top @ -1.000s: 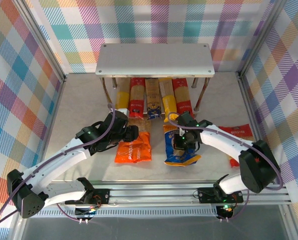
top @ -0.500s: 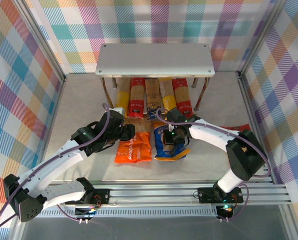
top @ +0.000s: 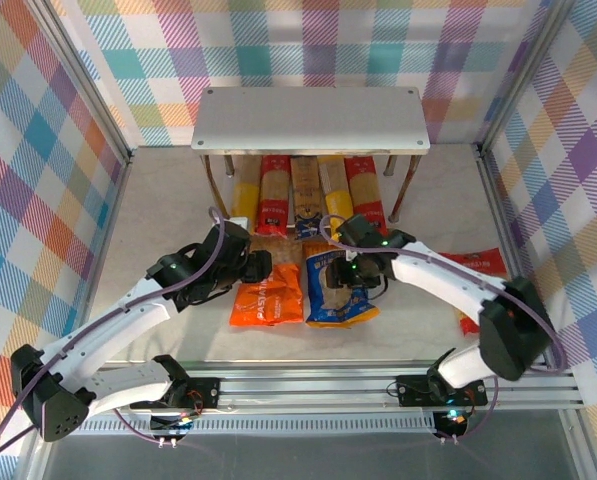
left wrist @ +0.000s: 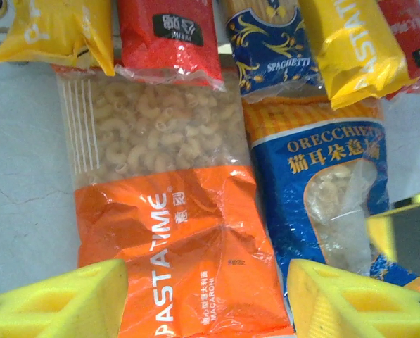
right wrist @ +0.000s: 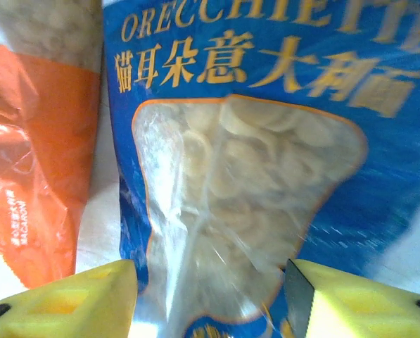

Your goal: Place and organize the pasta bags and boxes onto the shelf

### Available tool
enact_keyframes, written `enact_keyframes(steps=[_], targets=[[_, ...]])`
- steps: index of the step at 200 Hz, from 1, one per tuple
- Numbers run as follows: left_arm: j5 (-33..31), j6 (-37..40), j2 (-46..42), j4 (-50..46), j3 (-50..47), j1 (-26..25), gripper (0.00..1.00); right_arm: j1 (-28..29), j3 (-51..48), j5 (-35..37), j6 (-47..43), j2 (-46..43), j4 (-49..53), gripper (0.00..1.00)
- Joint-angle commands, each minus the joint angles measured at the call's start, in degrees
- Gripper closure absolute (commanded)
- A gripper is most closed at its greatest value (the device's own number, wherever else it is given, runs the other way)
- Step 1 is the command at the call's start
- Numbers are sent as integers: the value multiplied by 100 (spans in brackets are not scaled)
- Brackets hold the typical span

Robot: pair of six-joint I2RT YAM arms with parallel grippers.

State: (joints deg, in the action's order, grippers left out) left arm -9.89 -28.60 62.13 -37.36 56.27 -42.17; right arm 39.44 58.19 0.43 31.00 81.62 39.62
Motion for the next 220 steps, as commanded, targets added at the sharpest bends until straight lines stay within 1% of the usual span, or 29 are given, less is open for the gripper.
enact_keyframes(steps=[1,15,29,50,65,73,85,104,121,144,165,185,207,216,220], targets=[[133,115,87,149,-80,82,39,-227,165,655,-138,-613,944,39],[181,121,128,189,-89,81,39,-521,202,915,-188,-948,1358,38],[206,119,170,237,-115,78,39,-998,162,1063,-287,-1260,1648,35],[209,118,243,297,-174,81,39,-1765,11,1061,-502,-1609,1810,23],[224,118,300,367,-241,78,38,-2298,-132,1132,-697,-1694,1781,20],[246,121,337,401,-257,80,38,-2571,-181,1167,-783,-1649,1762,19],[280,127,404,423,-259,78,38,-2937,-273,1247,-881,-1525,1700,13],[306,148,465,449,-269,78,38,-3453,-368,1277,-929,-1318,1510,11],[267,162,466,453,-300,80,38,-3798,-359,1312,-846,-1175,1315,7],[242,202,461,432,-323,80,37,-4191,-335,1592,-758,-934,1135,6],[211,226,441,384,-339,87,37,-4633,-323,1675,-790,-638,992,4],[178,241,402,340,-362,95,37,-5077,-339,1473,-813,-406,819,3],[146,252,362,291,-354,119,36,-5423,-344,1397,-822,-230,695,3],[143,250,345,291,-362,130,36,-5550,-348,1325,-802,-194,626,0],[136,250,338,292,-355,135,36,-5604,-349,1281,-795,-183,591,1]])
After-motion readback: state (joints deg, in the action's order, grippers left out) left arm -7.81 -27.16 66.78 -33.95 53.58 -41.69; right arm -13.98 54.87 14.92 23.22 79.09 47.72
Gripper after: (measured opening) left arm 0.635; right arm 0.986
